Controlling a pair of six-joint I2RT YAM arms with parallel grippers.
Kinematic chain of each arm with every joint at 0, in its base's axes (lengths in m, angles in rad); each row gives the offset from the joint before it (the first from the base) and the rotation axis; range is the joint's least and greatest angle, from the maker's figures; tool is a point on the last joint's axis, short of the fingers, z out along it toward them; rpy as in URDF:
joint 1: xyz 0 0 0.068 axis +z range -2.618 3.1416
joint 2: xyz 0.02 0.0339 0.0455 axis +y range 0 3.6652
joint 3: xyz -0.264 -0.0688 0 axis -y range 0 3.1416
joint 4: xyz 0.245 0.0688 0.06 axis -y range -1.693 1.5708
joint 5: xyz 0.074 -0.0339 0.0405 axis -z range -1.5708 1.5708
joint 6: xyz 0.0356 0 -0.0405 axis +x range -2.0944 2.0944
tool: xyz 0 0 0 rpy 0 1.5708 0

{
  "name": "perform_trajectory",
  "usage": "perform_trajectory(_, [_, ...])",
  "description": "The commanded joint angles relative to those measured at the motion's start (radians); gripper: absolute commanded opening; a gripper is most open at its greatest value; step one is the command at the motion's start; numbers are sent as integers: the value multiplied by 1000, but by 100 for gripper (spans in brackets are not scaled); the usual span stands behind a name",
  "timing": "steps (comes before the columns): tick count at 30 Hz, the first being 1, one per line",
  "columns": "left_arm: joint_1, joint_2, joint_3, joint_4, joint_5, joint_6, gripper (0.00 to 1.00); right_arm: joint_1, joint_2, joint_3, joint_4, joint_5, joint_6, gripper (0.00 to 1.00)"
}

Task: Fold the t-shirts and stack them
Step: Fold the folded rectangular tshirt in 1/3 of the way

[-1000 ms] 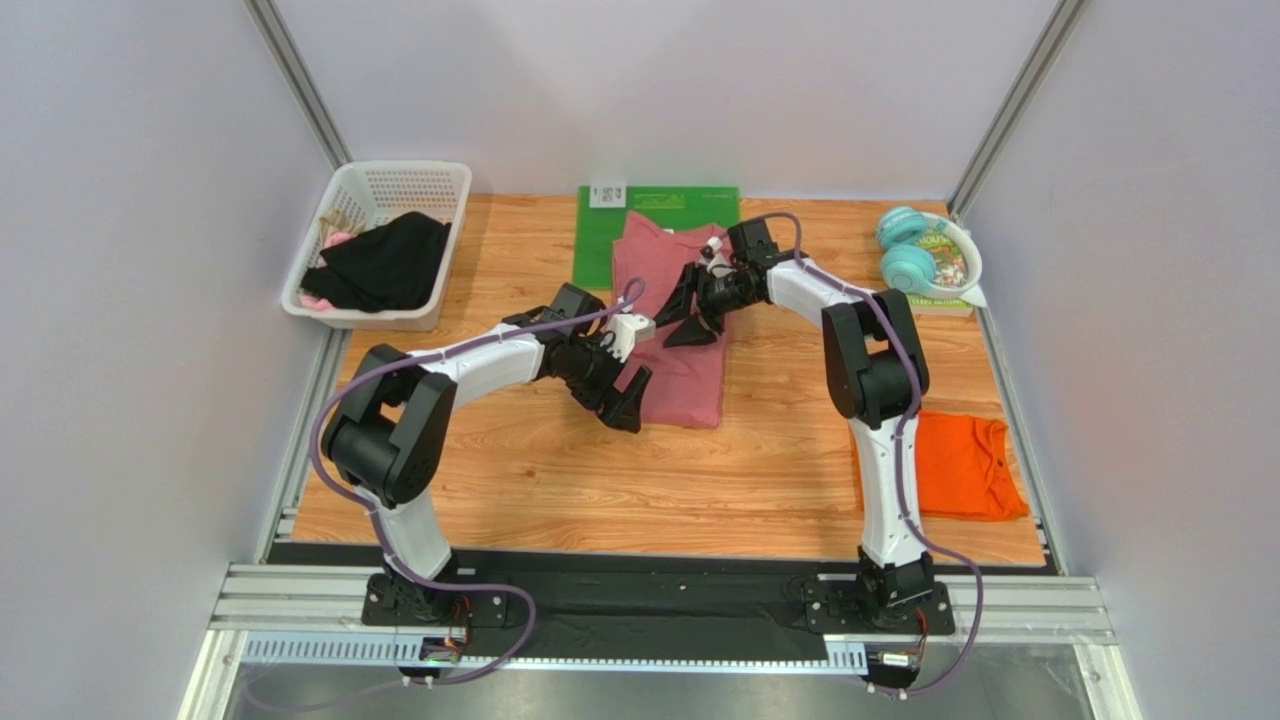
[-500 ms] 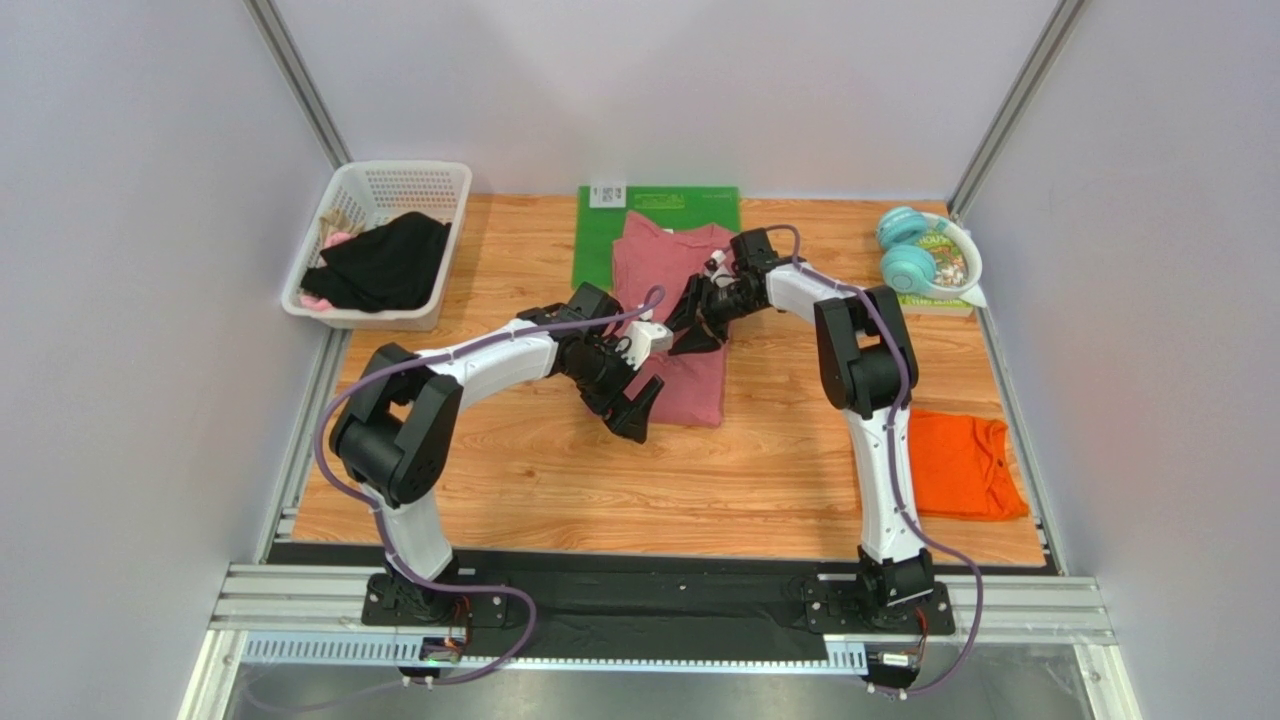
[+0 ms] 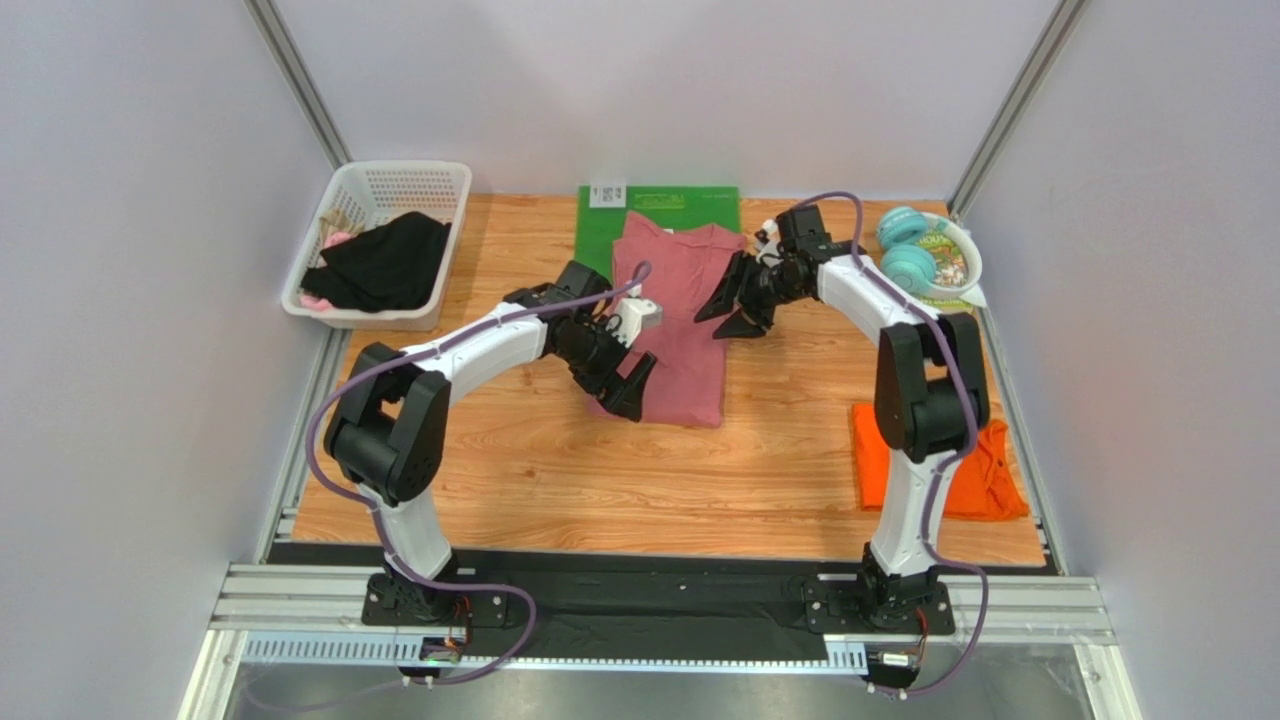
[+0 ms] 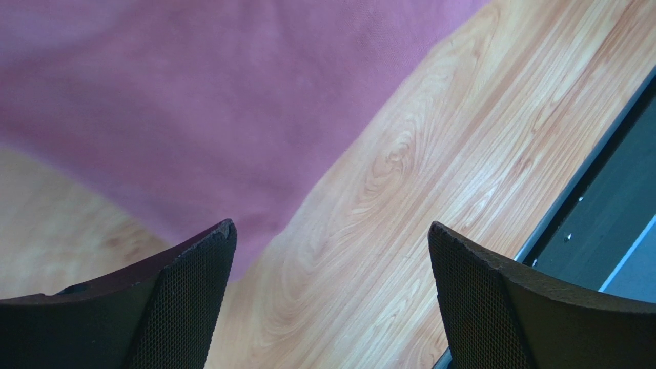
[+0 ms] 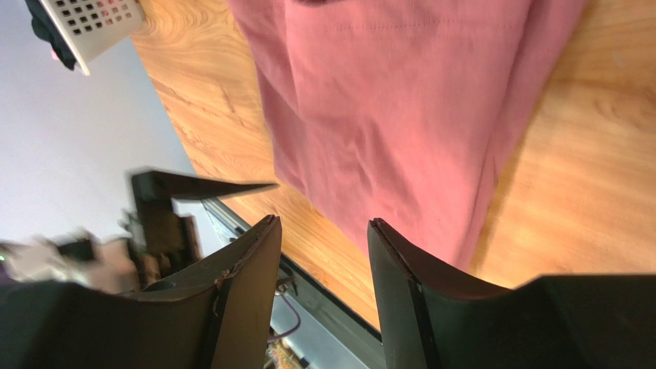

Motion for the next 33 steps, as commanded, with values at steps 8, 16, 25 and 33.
perform_trajectory(8, [77, -124, -21, 48, 28, -65, 100, 68, -215, -377, 192, -27, 73, 51])
perform_trajectory(16, [105, -69, 38, 22, 42, -117, 100, 135, -126, -263, 193, -107, 93, 51])
perform_trajectory(25, [145, -81, 32, 15, 36, -111, 100, 138, 5, -435, 227, -78, 43, 50])
perform_trajectory(33, [161, -96, 58, 5, 32, -116, 100, 140, -59, -437, 176, -56, 17, 50])
